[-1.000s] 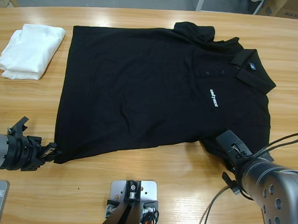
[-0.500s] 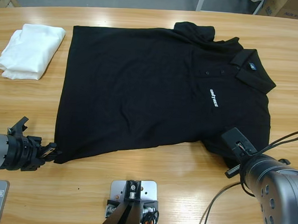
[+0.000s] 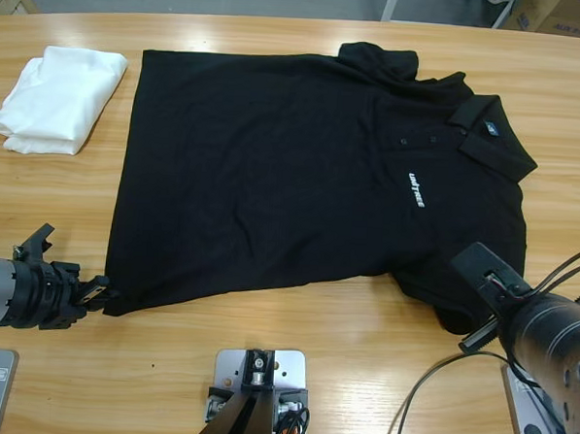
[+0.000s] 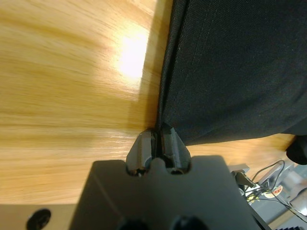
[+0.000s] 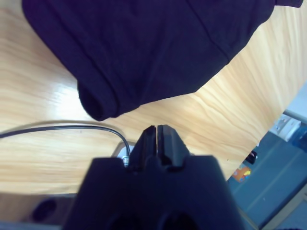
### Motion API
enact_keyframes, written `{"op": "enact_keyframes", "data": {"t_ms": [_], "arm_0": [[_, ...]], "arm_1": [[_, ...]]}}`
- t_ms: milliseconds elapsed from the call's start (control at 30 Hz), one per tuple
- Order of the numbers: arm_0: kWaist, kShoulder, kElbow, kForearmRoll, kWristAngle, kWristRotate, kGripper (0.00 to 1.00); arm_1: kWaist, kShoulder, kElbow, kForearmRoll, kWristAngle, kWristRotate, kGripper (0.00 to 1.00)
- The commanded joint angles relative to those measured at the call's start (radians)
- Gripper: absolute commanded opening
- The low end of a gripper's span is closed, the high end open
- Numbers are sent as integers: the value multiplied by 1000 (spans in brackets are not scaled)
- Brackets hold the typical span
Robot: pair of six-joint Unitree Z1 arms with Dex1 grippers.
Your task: Fold clothes
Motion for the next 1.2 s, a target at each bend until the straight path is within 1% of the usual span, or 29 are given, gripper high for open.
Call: {"op": "enact_keyframes", "data": {"t_ms": [33,133,333,400,433,467,533,600,667,700,767,867,900,967,1067,1133,1167,1200], "arm_0": [[-13,0,14,17,12,9,0],[-13,-2,24,17,11,8,0],[-13,0,21,18,8,6,0],[-13,-5,22,24,6,5,0],[-13,-10,21,28,6,4,0],[-13,-14,20,33,6,3,0],[-13,-18,20,34,6,2,0],[-13,-17,18,34,6,1,0],[-13,-14,17,33,6,0,0],[-13,-13,15,33,6,0,0],[-13,-13,17,33,6,1,0],[-14,-14,19,33,6,1,0],[-14,-14,19,33,6,2,0],[-14,-12,19,33,6,3,0],[-14,-10,19,30,6,3,0],[-14,-13,19,30,6,3,0],[-14,-13,19,30,6,3,0],[-15,-14,20,31,6,2,0]], "arm_1": [[10,-6,1,-127,51,49,984],[11,-8,29,-168,66,70,1000],[10,18,117,-223,64,91,991],[10,51,125,-244,58,105,942],[10,66,124,-248,57,115,936],[10,88,124,-253,58,130,895],[10,113,120,-256,59,135,885],[10,105,118,-256,53,140,874],[10,88,120,-252,37,151,839],[10,78,121,-251,32,153,778],[10,65,124,-246,14,155,688],[10,71,124,-245,5,168,675],[10,74,124,-246,2,171,639],[10,81,124,-248,4,172,599],[10,86,124,-249,5,171,464],[10,89,125,-252,-3,162,141],[10,94,126,-253,-6,160,20],[10,100,126,-254,-9,159,0]]}}
